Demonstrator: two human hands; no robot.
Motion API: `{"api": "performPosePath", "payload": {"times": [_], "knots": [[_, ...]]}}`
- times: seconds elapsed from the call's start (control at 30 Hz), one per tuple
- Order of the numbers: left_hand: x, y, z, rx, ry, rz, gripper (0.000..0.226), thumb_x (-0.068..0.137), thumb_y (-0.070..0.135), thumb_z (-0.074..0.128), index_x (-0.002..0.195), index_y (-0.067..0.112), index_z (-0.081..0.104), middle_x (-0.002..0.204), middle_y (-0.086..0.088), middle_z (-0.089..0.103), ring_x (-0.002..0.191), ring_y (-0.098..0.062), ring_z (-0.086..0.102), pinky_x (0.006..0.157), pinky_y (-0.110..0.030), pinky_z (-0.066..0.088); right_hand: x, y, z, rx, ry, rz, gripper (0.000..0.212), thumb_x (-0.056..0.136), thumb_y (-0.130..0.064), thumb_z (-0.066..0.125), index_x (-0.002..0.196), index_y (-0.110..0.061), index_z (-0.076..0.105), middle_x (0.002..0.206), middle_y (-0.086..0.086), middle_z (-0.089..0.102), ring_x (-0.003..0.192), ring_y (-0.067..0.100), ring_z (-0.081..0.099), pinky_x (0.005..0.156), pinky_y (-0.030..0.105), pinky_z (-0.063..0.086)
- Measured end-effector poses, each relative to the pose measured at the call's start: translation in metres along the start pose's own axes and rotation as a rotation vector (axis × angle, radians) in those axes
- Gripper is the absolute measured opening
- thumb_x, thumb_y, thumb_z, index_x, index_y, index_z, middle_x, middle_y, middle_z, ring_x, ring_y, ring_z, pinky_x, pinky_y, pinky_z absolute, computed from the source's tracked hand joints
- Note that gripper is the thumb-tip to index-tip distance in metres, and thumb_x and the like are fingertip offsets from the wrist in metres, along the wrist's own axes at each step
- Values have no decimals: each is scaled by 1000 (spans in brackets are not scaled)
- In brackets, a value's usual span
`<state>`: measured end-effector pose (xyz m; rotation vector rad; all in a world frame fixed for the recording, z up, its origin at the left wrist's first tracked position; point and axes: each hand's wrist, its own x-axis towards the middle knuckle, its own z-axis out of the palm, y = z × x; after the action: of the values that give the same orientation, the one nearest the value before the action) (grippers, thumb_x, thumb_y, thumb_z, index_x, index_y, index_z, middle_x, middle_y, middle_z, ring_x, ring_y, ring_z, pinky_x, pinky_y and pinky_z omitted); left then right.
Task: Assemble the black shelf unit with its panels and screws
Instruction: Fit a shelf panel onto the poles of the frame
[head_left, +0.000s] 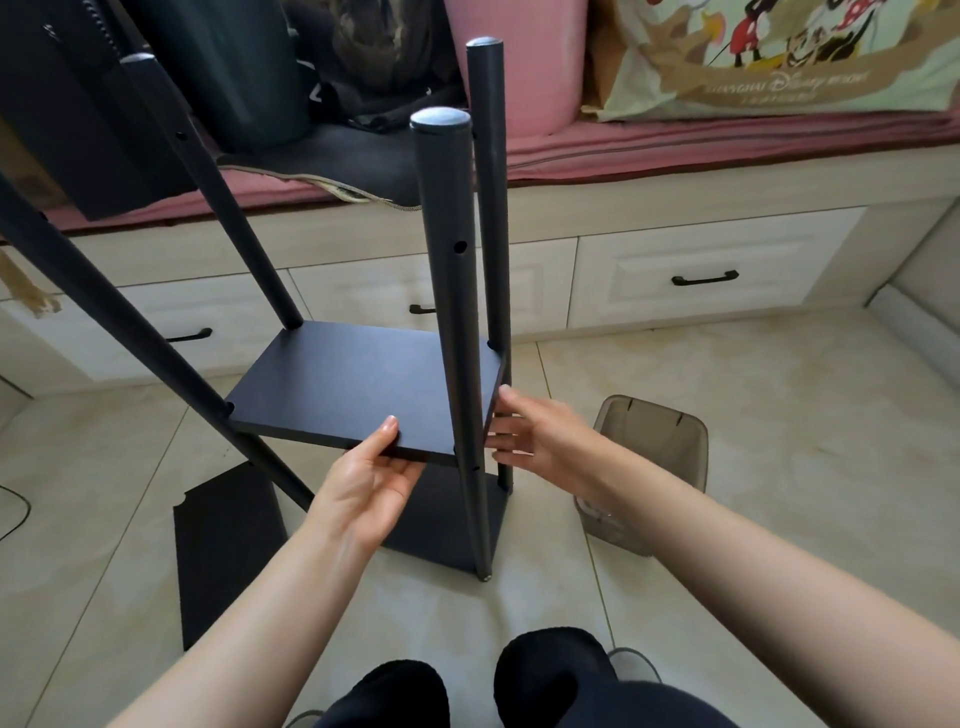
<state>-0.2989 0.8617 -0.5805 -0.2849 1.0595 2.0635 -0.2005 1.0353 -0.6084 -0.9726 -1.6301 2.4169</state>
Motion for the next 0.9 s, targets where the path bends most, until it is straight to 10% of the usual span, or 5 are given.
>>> {"api": "performPosePath", "payload": {"times": [0.3,0.6,0.9], "knots": [[4,1,-4,7,-17,-3,13,98,6,56,109,4,62,99,-14,76,93,-25,76,95,-45,53,-4,88,-100,-1157,209,206,41,99,-39,51,117,-3,60,119,15,63,116,33,58,87,32,45],[4,0,-6,12,-38,6,12,99,6,54,105,4,64,105,-13,75,104,-24,71,99,-44,51,7,132,-112,-1259,198,139,38,97,-14,51,134,-18,59,135,10,61,125,30,55,101,35,45],[1,-2,-5,9,-5,12,13,99,6,55,110,4,62,109,-14,73,110,-26,69,103,-44,50,-7,158,-77,-1368,-191,66,35,95,-16,62,130,-17,64,124,6,69,118,25,61,102,33,46]]}}
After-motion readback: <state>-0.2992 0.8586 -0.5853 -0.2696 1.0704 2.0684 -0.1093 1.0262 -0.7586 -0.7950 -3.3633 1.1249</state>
